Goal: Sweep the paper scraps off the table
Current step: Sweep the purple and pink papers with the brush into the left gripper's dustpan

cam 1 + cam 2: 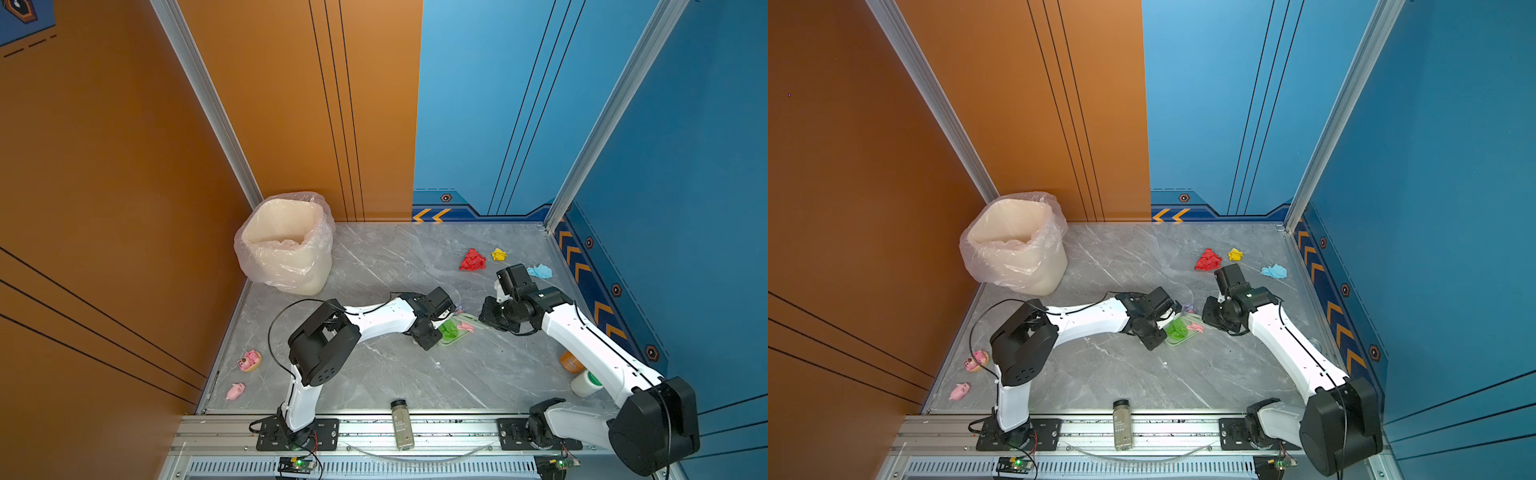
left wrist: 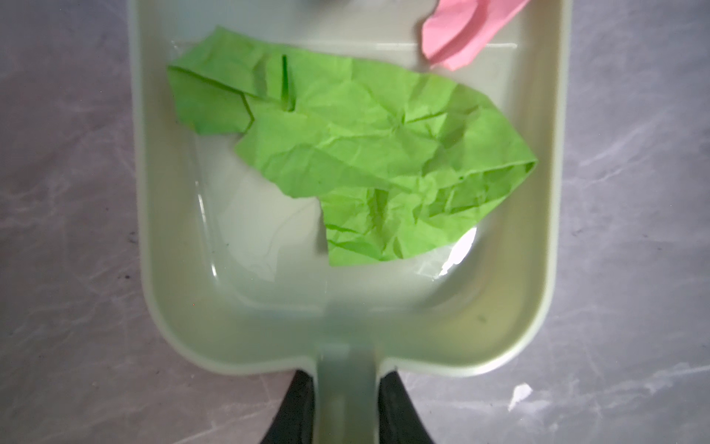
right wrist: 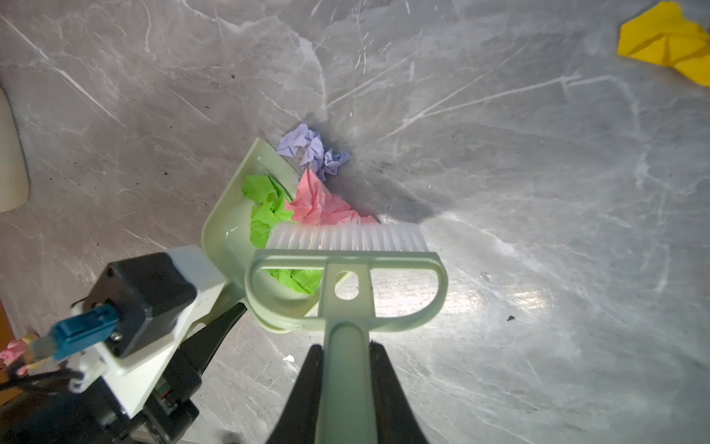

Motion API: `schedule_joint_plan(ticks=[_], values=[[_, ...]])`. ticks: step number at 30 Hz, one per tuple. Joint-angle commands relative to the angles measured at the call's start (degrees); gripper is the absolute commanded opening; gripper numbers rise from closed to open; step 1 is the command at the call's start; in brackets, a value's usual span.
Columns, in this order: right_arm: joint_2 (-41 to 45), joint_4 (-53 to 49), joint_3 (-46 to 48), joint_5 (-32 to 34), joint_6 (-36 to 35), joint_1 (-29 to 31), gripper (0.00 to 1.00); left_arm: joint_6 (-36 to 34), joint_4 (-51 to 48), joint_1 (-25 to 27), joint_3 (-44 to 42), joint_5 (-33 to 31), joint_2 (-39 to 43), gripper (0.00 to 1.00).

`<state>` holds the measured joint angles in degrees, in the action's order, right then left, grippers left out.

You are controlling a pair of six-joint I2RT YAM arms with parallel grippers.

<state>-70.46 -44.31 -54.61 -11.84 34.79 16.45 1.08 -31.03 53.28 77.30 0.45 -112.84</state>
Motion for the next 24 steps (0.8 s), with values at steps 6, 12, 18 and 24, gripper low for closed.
schedule_joint_plan(ticks=[6,12,18,24], values=[[3.7,0.4,-2.9,2.2,-3.6,-6.4,0.00,0.2,-2.1,0.3,0.8,-0.3,-1.2,0.00],[-0.1,0.1,-3.4,8.9,-3.3,-7.7,0.00,0.4,-2.1,0.3,0.8,-0.4,-1.1,0.00],[-3.9,-0.8,-2.3,11.0,-3.7,-6.9,0.00,0.5,-2.1,0.3,0.6,-0.6,-0.9,0.00],[-5.3,-1.8,-1.3,10.5,-4.2,-1.7,0.00,0.4,-2.1,0.3,0.9,-0.7,-1.2,0.00]])
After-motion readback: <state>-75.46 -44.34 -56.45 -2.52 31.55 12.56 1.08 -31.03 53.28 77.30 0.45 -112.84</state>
